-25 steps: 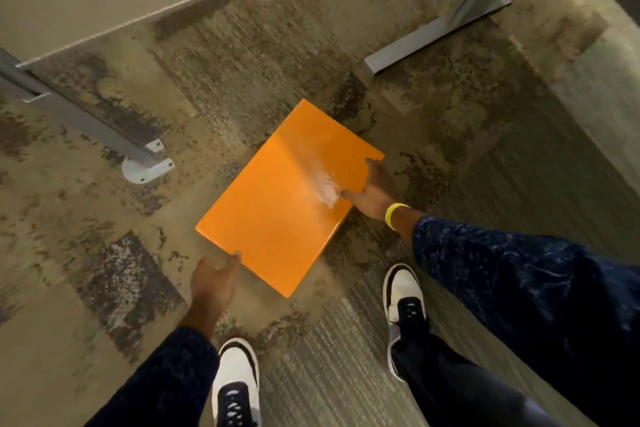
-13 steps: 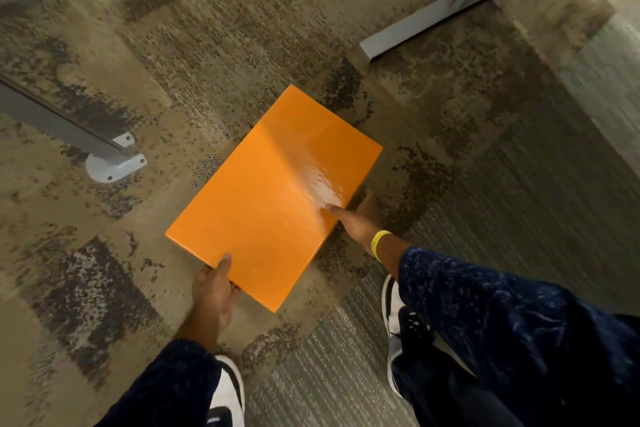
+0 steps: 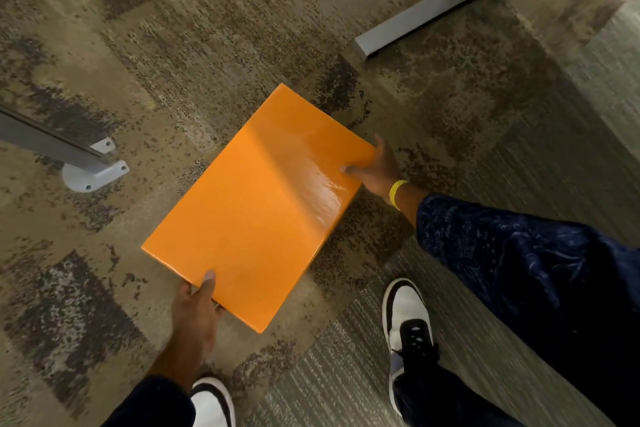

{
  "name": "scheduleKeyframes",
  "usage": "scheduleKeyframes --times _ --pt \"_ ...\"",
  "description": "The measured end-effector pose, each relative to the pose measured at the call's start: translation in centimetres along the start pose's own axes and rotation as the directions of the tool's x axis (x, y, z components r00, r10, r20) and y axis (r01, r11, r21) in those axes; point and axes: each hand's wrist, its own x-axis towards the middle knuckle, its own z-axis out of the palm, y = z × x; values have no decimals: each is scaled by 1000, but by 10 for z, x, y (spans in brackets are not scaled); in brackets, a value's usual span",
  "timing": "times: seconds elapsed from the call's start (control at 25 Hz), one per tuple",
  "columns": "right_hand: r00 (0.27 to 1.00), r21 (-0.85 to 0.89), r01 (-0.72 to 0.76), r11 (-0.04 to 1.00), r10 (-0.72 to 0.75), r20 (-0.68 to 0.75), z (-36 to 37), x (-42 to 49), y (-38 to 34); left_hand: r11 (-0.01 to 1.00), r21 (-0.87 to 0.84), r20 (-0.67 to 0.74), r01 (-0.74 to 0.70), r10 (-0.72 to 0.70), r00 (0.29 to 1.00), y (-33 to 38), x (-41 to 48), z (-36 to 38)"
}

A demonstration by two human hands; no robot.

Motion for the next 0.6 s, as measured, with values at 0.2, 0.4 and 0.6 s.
scheduleKeyframes --times 0.2,0.4,0.6 --pt "1000 25 7 1000 -8 25 1 7 5 1000 -9 17 -22 22 1000 3 -1 -2" --pt "999 86 -16 996 13 34 -18 19 19 998 27 38 -63 62 997 6 6 11" --pt "999 164 -43 986 45 -10 -75 38 35 984 78 88 -158 151 985 13 22 69"
